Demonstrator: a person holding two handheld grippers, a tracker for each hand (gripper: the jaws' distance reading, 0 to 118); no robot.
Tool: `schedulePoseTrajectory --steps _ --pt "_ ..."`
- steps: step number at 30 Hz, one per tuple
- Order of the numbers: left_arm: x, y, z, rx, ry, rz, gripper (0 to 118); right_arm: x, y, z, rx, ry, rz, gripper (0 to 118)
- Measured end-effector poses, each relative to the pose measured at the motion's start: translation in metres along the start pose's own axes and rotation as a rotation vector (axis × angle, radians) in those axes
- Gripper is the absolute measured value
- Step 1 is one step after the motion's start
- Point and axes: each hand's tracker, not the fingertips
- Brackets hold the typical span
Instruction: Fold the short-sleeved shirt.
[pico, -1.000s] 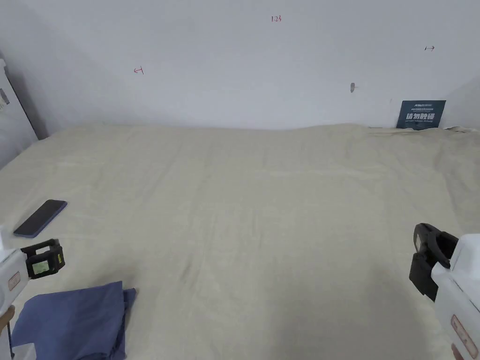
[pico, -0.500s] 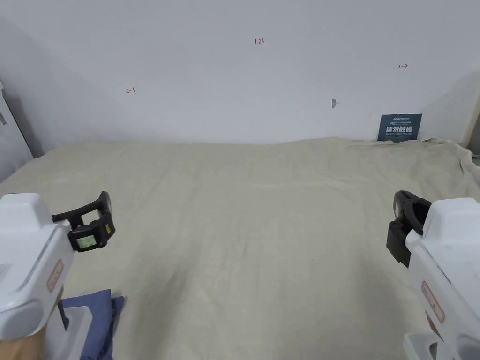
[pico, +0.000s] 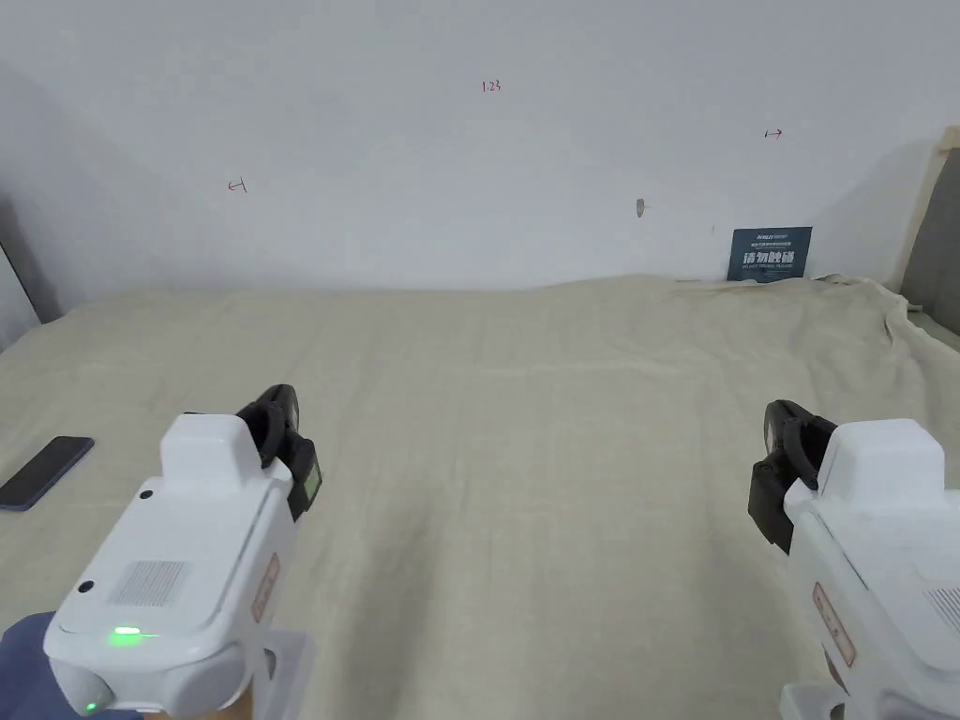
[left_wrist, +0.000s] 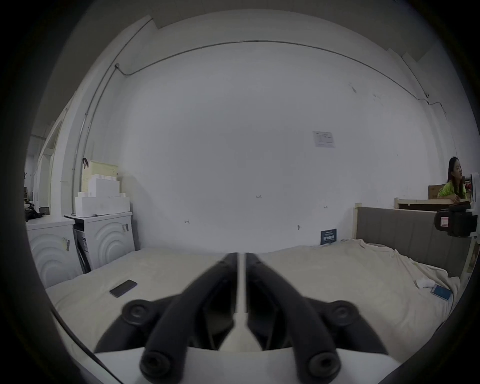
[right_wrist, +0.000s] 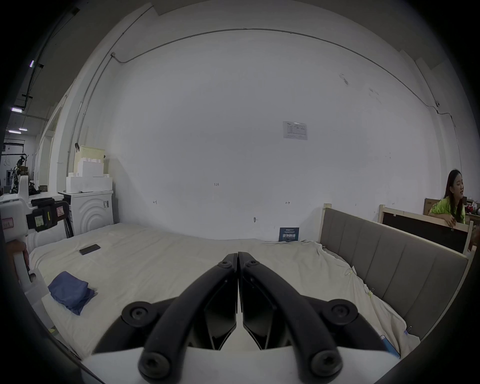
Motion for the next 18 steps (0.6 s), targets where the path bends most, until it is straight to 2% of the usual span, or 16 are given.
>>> schedulePoseTrajectory --steps 1,18 --pt "0.004 -0.003 0.000 0.004 0.002 0.000 0 -0.001 0.000 0.000 0.000 -0.003 -0.001 0" --pt "0.030 -0.017 -0.002 0.015 0.000 0.042 0 0.008 -0.002 0.002 0.006 -0.032 -0.004 0"
